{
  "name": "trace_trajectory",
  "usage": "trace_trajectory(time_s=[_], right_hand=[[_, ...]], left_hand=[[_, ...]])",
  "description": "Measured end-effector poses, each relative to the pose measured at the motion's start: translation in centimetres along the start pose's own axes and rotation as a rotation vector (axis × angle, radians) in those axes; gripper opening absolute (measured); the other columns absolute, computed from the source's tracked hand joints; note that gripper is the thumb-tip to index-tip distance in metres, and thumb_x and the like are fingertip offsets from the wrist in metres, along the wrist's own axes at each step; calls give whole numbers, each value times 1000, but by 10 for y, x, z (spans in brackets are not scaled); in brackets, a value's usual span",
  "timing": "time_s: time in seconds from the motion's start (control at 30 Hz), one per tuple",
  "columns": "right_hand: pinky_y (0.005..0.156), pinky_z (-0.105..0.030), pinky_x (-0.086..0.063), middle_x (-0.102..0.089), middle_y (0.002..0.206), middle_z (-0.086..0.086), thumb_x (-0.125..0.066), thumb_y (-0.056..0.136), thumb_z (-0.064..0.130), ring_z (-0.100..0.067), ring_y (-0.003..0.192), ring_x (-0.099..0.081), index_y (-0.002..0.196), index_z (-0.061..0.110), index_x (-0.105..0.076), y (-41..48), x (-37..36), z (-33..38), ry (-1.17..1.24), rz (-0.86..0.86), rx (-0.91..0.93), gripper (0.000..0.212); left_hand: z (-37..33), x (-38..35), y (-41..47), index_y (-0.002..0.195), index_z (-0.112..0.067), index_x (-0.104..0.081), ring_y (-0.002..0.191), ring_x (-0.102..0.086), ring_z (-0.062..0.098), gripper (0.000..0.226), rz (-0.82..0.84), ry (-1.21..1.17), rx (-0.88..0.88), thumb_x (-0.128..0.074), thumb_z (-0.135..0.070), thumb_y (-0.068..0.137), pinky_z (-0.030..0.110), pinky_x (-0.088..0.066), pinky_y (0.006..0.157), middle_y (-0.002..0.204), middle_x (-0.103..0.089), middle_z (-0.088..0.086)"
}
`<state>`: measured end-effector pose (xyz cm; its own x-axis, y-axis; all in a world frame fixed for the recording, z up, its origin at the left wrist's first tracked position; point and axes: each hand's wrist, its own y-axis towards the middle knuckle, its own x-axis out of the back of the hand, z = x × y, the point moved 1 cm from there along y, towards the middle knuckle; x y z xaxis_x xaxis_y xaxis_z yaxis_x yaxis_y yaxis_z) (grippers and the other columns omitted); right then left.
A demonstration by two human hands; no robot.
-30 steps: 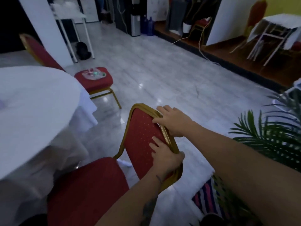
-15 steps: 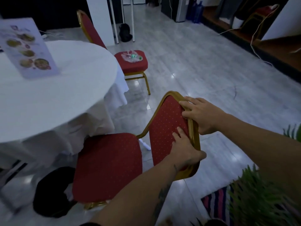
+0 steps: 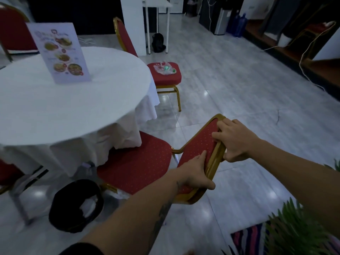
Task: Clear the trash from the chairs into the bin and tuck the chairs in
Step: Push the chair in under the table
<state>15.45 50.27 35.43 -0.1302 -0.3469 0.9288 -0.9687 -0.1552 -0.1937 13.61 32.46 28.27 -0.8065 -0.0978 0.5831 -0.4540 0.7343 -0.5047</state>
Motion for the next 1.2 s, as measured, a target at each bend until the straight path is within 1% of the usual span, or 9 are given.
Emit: trace_trajectory(time_s=[0.1, 0.27, 0.43, 0.67, 0.8, 0.9, 1.0, 1.13, 1.2], right_hand=[[90, -41, -42, -57, 116, -5, -51, 56, 76, -26, 108, -50, 123, 26, -53, 16, 10, 14, -24, 20, 31, 84], [91, -38, -39, -50, 111, 0, -50, 65, 85, -18, 102, -39, 120, 33, -54, 42, 19, 41, -14, 75, 27, 76], [101, -43, -38, -45, 112, 1, -67, 58, 77, -21, 108, -39, 120, 37, -55, 57, 15, 65, 366, 85, -100, 75], [89, -40, -45, -53, 100, 3, -77, 58, 69, -19, 94, -53, 103, 37, -59, 73, 17, 77, 392, 113, -93, 58], [88, -46, -49, -53, 90, 7, -77, 61, 62, -14, 85, -53, 94, 36, -61, 81, 13, 76, 408, 81, -60, 45], [89, -45, -41, -54, 89, 9, -76, 68, 59, -16, 87, -55, 94, 36, -60, 88, 18, 77, 364, 102, -43, 38], [87, -46, -39, -57, 89, 8, -74, 72, 51, -17, 87, -56, 92, 37, -60, 93, 21, 80, 326, 97, -31, 28], [92, -54, -41, -58, 87, 9, -73, 71, 47, -17, 85, -56, 89, 35, -62, 100, 21, 78, 340, 100, -29, 25], [89, -50, -39, -59, 88, 9, -73, 72, 47, -17, 86, -57, 91, 34, -63, 99, 21, 76, 337, 85, -17, 25]], left_hand=[[20, 14, -13, 157, -24, 10, 114, -49, 26, 120, -7, 9, -7, -77, -41, 76, 38, -47, 93, 142, -41, 10], [58, 35, -41, 156, -35, -12, 90, -58, 21, 102, -53, -38, 43, -73, -33, 74, 33, -49, 75, 100, -50, 1], [86, 49, -65, 144, -24, -43, 79, -53, 9, 71, -153, -119, 73, -74, -25, 80, 23, -43, 68, 88, -51, -10], [96, 58, -80, 139, -21, -52, 75, -56, 9, 62, -169, -145, 111, -72, -20, 80, 23, -49, 67, 96, -61, -2], [94, 61, -83, 142, -24, -50, 87, -59, 15, 66, -170, -143, 166, -72, -21, 80, 26, -48, 73, 110, -63, 2], [95, 64, -88, 143, -29, -50, 97, -63, 20, 67, -178, -170, 218, -72, -23, 80, 34, -54, 85, 115, -64, 2], [97, 64, -90, 144, -36, -48, 82, -62, 11, 70, -209, -229, 257, -71, -19, 80, 27, -52, 71, 99, -62, -7], [98, 58, -90, 143, -36, -49, 81, -61, 12, 69, -268, -334, 293, -68, -15, 80, 27, -52, 71, 98, -61, -4], [95, 52, -89, 143, -37, -48, 76, -61, 12, 68, -298, -361, 289, -63, -11, 82, 25, -52, 66, 94, -60, -3]])
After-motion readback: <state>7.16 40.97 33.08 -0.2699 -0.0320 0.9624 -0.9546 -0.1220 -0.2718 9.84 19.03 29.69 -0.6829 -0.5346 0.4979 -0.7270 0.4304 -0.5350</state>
